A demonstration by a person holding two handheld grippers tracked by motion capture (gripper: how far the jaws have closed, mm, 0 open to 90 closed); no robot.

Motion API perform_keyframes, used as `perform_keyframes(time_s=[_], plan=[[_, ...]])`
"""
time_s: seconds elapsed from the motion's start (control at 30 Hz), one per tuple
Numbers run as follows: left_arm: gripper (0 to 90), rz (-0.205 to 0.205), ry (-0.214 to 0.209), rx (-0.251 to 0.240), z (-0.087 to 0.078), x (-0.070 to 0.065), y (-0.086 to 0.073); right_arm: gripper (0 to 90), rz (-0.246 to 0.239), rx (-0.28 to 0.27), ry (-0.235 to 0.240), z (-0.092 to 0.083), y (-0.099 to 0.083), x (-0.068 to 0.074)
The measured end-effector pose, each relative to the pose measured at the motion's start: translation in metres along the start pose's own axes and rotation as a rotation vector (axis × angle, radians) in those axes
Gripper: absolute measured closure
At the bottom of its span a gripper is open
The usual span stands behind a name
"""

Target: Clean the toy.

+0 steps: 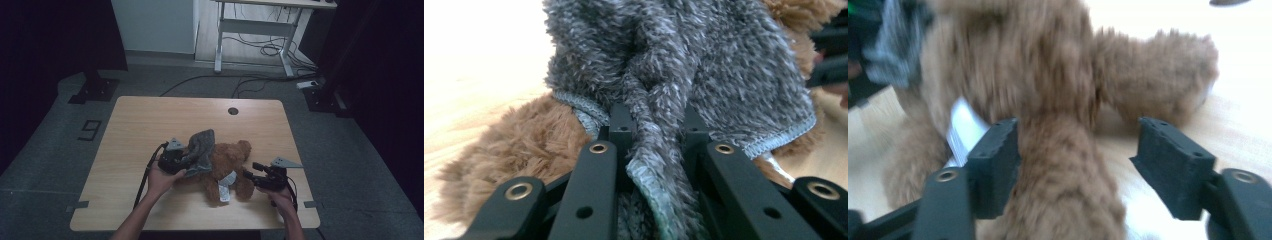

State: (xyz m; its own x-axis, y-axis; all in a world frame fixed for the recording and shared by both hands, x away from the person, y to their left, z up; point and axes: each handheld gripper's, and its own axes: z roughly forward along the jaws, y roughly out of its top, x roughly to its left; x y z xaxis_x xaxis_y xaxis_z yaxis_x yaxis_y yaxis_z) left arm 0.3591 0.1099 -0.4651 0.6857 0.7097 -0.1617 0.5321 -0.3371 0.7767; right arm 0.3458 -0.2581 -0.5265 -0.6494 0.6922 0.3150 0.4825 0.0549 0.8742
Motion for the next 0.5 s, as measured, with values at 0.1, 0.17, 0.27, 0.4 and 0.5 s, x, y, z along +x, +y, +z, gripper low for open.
perform_keyframes(time_s=[0.1,0.17,0.27,0.4,0.5], plan=[[74.8,0.020,-0.007,0.003,-0.002,-0.006,-0.005,23.2,-0.012,-0.017,0.025,0.002,0.009,0.009],[74.8,0.021,-0.009,0.001,-0.003,-0.007,-0.007,18.3,-0.039,0.001,0.044,0.011,0.014,0.018],[74.8,0.020,-0.007,0.003,-0.004,-0.007,-0.008,15.1,-0.079,0.059,0.048,0.034,0.019,0.032],[74.7,0.029,0.016,-0.006,-0.006,-0.006,-0.011,30.4,-0.067,0.087,0.054,0.054,0.018,0.033],[74.7,0.027,0.027,-0.013,-0.003,-0.003,-0.008,42.5,-0.068,0.071,0.046,0.059,0.018,0.029]])
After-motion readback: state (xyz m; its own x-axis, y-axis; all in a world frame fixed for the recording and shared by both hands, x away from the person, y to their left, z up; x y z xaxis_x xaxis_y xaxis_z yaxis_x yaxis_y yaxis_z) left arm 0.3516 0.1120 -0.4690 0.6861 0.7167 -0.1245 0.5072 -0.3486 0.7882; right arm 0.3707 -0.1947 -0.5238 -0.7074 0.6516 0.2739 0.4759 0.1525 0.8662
